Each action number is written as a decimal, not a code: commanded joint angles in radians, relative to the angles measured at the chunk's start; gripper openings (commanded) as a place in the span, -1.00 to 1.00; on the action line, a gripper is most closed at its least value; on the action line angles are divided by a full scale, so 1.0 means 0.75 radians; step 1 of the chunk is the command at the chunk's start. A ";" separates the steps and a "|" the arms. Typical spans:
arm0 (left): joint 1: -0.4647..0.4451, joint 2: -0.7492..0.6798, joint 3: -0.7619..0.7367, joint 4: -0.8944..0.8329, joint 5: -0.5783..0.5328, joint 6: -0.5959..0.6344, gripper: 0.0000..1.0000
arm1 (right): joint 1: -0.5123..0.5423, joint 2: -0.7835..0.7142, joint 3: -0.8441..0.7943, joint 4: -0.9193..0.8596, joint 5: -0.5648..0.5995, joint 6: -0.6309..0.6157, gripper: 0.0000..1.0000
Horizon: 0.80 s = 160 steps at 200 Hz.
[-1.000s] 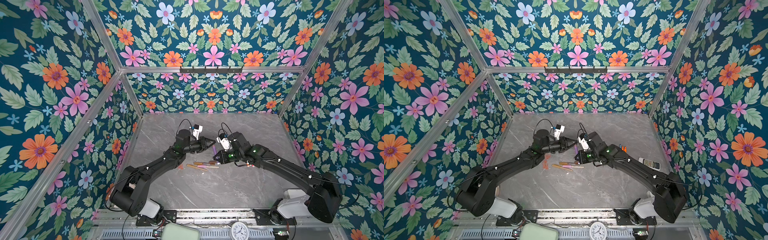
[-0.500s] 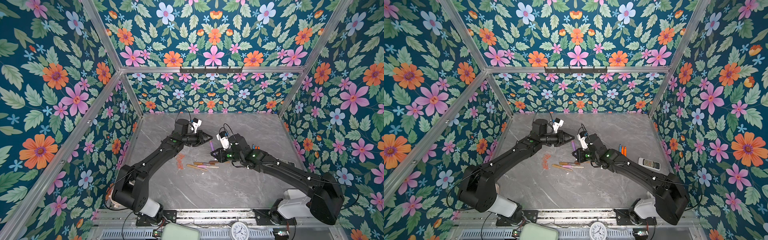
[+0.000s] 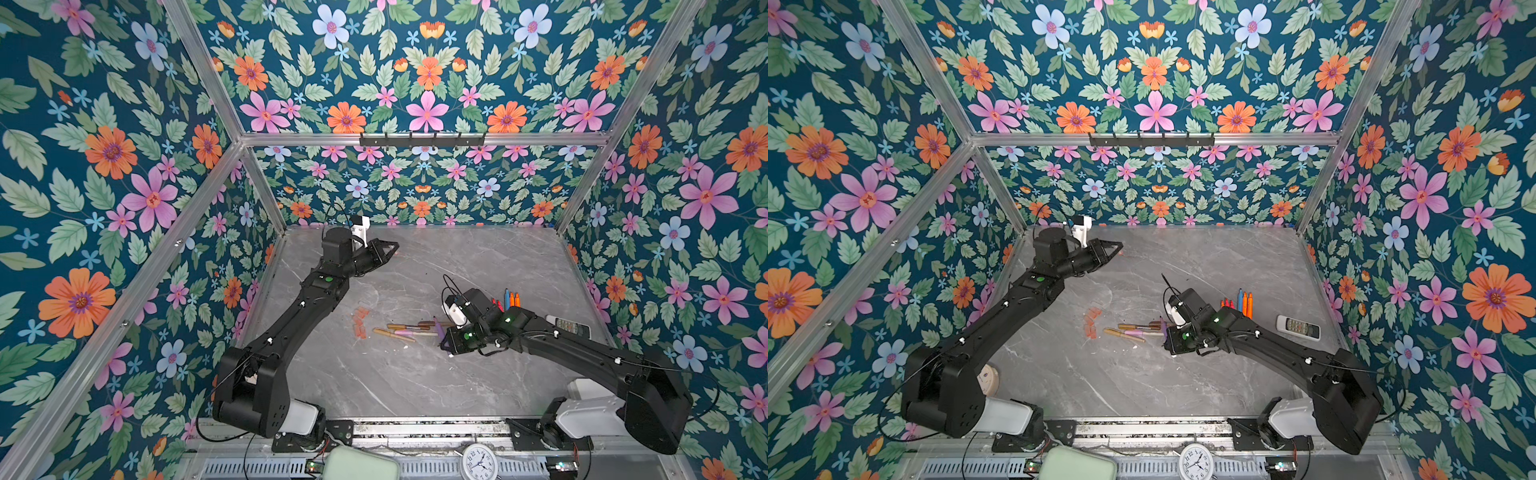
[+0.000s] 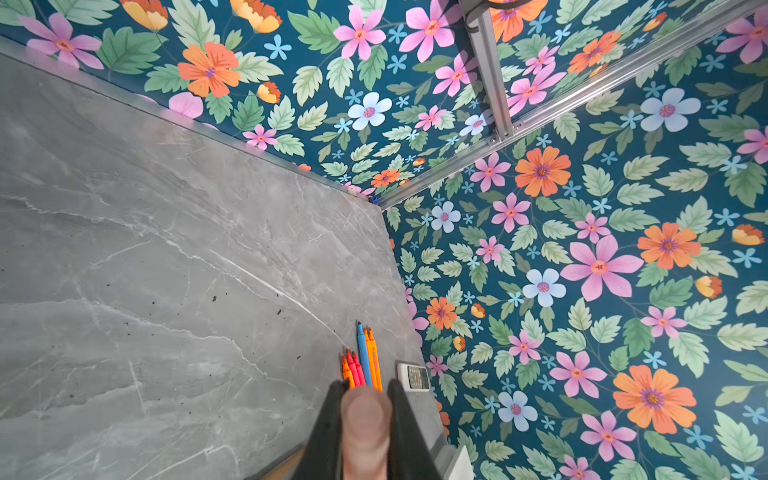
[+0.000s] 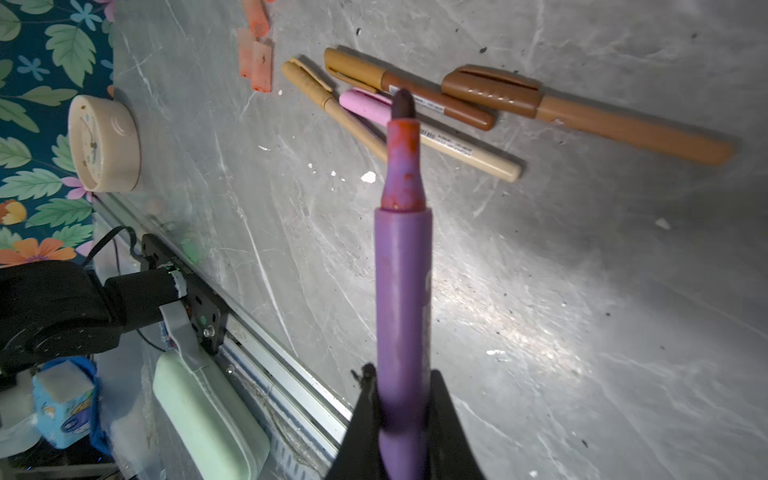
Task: Open the pen caps
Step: 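Carry the purple marker to the row while the left lowers the cap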
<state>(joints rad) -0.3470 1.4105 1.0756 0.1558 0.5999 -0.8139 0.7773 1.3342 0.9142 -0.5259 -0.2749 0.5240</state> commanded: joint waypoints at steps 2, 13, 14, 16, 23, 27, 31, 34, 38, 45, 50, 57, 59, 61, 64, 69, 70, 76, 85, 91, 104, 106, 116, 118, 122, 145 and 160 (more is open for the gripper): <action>0.006 -0.040 -0.070 -0.067 -0.050 0.073 -1.00 | -0.033 -0.016 0.020 -0.106 0.154 0.027 -1.00; 0.012 -0.060 -0.142 -0.055 -0.036 0.073 -1.00 | -0.081 -0.018 0.020 -0.125 0.172 0.037 -1.00; 0.013 -0.061 -0.142 -0.054 -0.036 0.073 -1.00 | -0.081 -0.018 0.020 -0.125 0.172 0.037 -1.00; 0.014 -0.065 -0.155 -0.053 -0.035 0.073 -1.00 | -0.089 -0.018 0.021 -0.129 0.175 0.037 -1.00; 0.019 -0.078 -0.200 -0.049 -0.031 0.073 -1.00 | -0.118 -0.016 0.022 -0.139 0.180 0.040 -1.00; 0.019 -0.088 -0.225 -0.046 -0.031 0.072 -1.00 | -0.140 -0.016 0.021 -0.142 0.177 0.039 -1.00; 0.021 -0.098 -0.250 -0.043 -0.033 0.073 -1.00 | -0.161 -0.013 0.021 -0.147 0.177 0.038 -1.00; 0.022 -0.108 -0.270 -0.041 -0.036 0.073 -1.00 | -0.175 -0.014 0.021 -0.150 0.176 0.038 -1.00; 0.023 -0.118 -0.296 -0.038 -0.040 0.070 -1.00 | -0.192 -0.014 0.021 -0.151 0.178 0.035 -1.00; 0.027 -0.136 -0.340 -0.033 -0.049 0.068 -1.00 | -0.216 -0.014 0.022 -0.156 0.183 0.027 -1.00; 0.028 -0.146 -0.369 -0.034 -0.057 0.067 -1.00 | -0.228 -0.014 0.023 -0.161 0.193 0.019 -1.00; 0.035 -0.163 -0.408 -0.037 -0.064 0.065 -1.00 | -0.238 -0.008 0.030 -0.173 0.225 0.008 -1.00; 0.036 -0.167 -0.419 -0.038 -0.067 0.065 -1.00 | -0.241 -0.005 0.032 -0.179 0.235 0.006 -1.00; 0.037 -0.172 -0.431 -0.039 -0.068 0.066 -1.00 | -0.241 -0.003 0.035 -0.184 0.251 0.003 -1.00; 0.041 -0.179 -0.447 -0.040 -0.069 0.063 -1.00 | -0.242 0.004 0.039 -0.192 0.280 0.003 -1.00; 0.045 -0.191 -0.465 -0.044 -0.071 0.063 -1.00 | -0.245 0.017 0.050 -0.207 0.327 0.003 -1.00; 0.045 -0.194 -0.472 -0.044 -0.072 0.064 -1.00 | -0.245 0.020 0.051 -0.208 0.338 0.003 -1.00; 0.051 -0.210 -0.501 -0.048 -0.075 0.063 -1.00 | -0.247 0.042 0.060 -0.222 0.398 0.012 -1.00; 0.055 -0.240 -0.536 -0.060 -0.086 0.063 -1.00 | -0.250 0.088 0.082 -0.248 0.481 0.034 -1.00; 0.056 -0.262 -0.560 -0.073 -0.098 0.063 -1.00 | -0.249 0.121 0.096 -0.259 0.519 0.041 -1.00; 0.057 -0.307 -0.619 -0.107 -0.144 0.047 -1.00 | -0.251 0.188 0.115 -0.261 0.558 0.052 -1.00; 0.056 -0.314 -0.629 -0.112 -0.152 0.043 -1.00 | -0.251 0.196 0.118 -0.259 0.561 0.052 -1.00; 0.059 -0.345 -0.670 -0.155 -0.195 0.038 -1.00 | -0.254 0.236 0.120 -0.239 0.568 0.057 -1.00; 0.059 -0.351 -0.676 -0.165 -0.205 0.039 -1.00 | -0.256 0.244 0.122 -0.236 0.569 0.058 -1.00; 0.060 -0.363 -0.687 -0.190 -0.224 0.045 -1.00 | -0.256 0.257 0.123 -0.231 0.572 0.063 -1.00; 0.063 -0.449 -0.729 -0.367 -0.396 0.075 -1.00 | -0.262 0.306 0.130 -0.195 0.548 0.068 -1.00; 0.064 -0.506 -0.744 -0.496 -0.561 0.066 -1.00 | -0.262 0.308 0.128 -0.179 0.525 0.065 -1.00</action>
<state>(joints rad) -0.3008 1.0801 0.5312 -0.0498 0.3874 -0.7795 0.5804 1.5604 1.0050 -0.6815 0.1074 0.5613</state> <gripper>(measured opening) 0.165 0.142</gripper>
